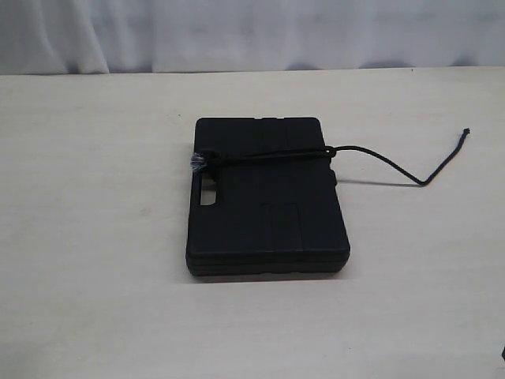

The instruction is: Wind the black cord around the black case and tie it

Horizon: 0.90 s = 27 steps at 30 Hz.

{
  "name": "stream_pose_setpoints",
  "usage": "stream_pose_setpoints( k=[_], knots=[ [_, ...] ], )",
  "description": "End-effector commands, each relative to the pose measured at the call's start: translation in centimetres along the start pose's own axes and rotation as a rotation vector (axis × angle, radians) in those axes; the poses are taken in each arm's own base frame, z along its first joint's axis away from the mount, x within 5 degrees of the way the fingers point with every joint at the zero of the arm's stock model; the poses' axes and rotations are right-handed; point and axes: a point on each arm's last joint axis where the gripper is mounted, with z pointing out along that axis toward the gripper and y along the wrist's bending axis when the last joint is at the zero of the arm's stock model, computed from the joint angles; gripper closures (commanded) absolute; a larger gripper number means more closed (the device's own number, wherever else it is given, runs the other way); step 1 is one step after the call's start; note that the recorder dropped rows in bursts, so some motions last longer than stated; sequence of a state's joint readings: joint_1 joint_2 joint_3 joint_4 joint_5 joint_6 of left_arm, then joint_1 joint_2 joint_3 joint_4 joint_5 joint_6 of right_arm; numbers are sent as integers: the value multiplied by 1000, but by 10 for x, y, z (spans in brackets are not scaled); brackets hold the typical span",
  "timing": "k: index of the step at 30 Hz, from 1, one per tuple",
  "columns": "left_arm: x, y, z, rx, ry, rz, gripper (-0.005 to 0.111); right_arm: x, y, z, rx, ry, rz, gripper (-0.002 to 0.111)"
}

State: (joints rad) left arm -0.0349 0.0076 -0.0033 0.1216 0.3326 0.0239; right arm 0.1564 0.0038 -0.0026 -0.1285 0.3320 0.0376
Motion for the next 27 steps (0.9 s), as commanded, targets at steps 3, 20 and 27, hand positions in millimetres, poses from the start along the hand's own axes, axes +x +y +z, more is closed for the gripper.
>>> stream_pose_setpoints(
  k=[3, 20, 27],
  knots=[
    [0, 0, 0, 0, -13, -3, 107, 2, 0, 0, 4, 14, 15, 104],
    [0, 0, 0, 0, -13, -3, 107, 2, 0, 0, 4, 13, 26, 104],
    [0, 0, 0, 0, -13, -3, 107, 2, 0, 0, 4, 13, 26, 104]
  ],
)
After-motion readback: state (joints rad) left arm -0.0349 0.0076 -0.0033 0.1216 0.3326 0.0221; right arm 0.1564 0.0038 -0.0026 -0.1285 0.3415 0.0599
